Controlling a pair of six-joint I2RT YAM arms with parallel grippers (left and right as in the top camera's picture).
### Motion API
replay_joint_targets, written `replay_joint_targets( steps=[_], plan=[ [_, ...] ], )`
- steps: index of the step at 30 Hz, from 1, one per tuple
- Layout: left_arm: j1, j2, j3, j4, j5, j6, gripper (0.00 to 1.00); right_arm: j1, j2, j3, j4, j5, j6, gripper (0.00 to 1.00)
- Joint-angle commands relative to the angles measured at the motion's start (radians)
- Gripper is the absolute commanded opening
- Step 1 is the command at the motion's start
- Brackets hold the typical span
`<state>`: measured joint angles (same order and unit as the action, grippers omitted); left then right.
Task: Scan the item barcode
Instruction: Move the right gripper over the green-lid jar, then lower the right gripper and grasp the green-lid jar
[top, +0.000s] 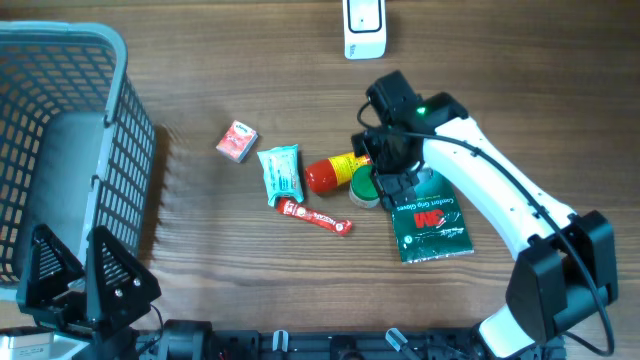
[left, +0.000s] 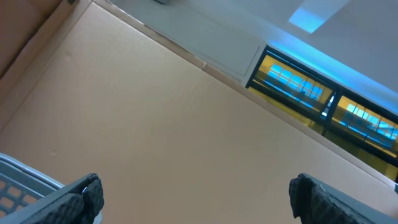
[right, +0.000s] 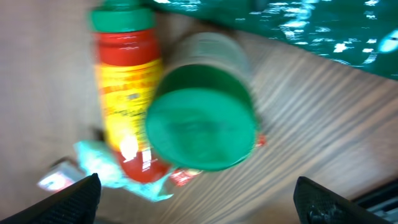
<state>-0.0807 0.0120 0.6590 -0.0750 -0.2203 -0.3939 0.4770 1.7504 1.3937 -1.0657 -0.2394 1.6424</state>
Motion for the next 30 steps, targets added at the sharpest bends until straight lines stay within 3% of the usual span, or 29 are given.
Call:
replay_joint_targets(
  steps=[1,16,17,20,25,30],
  plan=[
    [0.007,-0.008,-0.005,0.002,-0.017,0.02,1.0,0.003,0.006,0.038,0.005,0.066,-0.002,1.0],
    [0.007,-0.008,-0.005,0.032,-0.017,0.02,1.0,0.053,0.232,0.037,-0.009,0.068,-0.04,1.0],
    [0.007,-0.008,-0.005,0.04,-0.017,0.02,1.0,0.053,0.239,0.037,-0.01,0.068,-0.069,0.97],
    [0.007,-0.008,-0.005,0.045,-0.017,0.02,1.0,0.053,0.233,0.038,-0.013,0.09,-0.159,0.78],
    [0.007,-0.008,-0.005,0.044,-0.017,0.02,1.0,0.048,0.226,0.039,-0.054,0.1,-0.467,0.64],
    [0.007,-0.008,-0.005,0.02,-0.017,0.02,1.0,0.04,0.226,0.054,-0.057,0.167,-1.034,0.64]
  ],
)
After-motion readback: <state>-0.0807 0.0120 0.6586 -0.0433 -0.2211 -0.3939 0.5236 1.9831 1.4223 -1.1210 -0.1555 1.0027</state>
